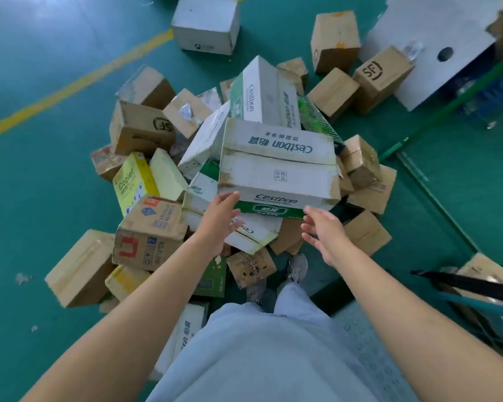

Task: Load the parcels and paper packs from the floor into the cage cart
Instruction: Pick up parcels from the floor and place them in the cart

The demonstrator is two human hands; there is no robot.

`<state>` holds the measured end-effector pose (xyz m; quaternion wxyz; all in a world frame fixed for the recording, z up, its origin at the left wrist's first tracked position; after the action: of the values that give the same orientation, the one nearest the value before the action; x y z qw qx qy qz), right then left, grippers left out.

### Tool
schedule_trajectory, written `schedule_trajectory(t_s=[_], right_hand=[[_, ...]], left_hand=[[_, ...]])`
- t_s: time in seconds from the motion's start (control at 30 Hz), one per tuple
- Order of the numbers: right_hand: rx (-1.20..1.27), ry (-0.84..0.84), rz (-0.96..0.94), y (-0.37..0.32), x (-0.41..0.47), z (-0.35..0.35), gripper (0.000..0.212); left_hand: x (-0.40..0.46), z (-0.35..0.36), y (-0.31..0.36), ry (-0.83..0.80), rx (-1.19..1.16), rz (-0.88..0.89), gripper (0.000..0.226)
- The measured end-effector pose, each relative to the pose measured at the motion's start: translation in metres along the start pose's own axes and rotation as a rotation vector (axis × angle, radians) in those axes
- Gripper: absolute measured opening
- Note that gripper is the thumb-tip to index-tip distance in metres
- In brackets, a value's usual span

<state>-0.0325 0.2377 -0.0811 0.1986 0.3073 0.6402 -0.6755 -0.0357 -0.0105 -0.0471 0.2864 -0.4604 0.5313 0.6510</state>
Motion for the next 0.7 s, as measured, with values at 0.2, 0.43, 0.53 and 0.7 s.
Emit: schedule_trajectory(t_s=[0.2,0.43,0.53,0.7], right_hand=[[-0.037,0.154,0.046,-0.008,0.066,-0.043,0.018],[-0.067,0.224,0.083,-0.009,0.126,-0.072,0.058],[-0.053,0.141,0.133,-0.004,0.146,-0.073,0.064],[-0.071,-0.025,0.198,0.003,0.163,-0.074,0.057]], left_hand=[[0.040,0.013,0.020,0.223,0.034,-0.033,0.058],[0.083,0.022,0.042,0.446,0.158,-0.050,0.080],[0.101,0.025,0.047,0.446,0.166,-0.089,0.076],[0.121,0.027,0.055,0.471,0.197,-0.126,0.071]])
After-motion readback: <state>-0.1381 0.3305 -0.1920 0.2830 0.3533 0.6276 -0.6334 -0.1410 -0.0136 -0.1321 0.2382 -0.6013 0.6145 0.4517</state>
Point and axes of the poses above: each hand's wrist, its own x-axis towards the middle knuckle, its own z-axis out of the palm, y = z × x, the point moved 6 cm from there along x, towards the middle knuckle, and after that the axes turned 13 degrees about -z, right-handed, at the moved point
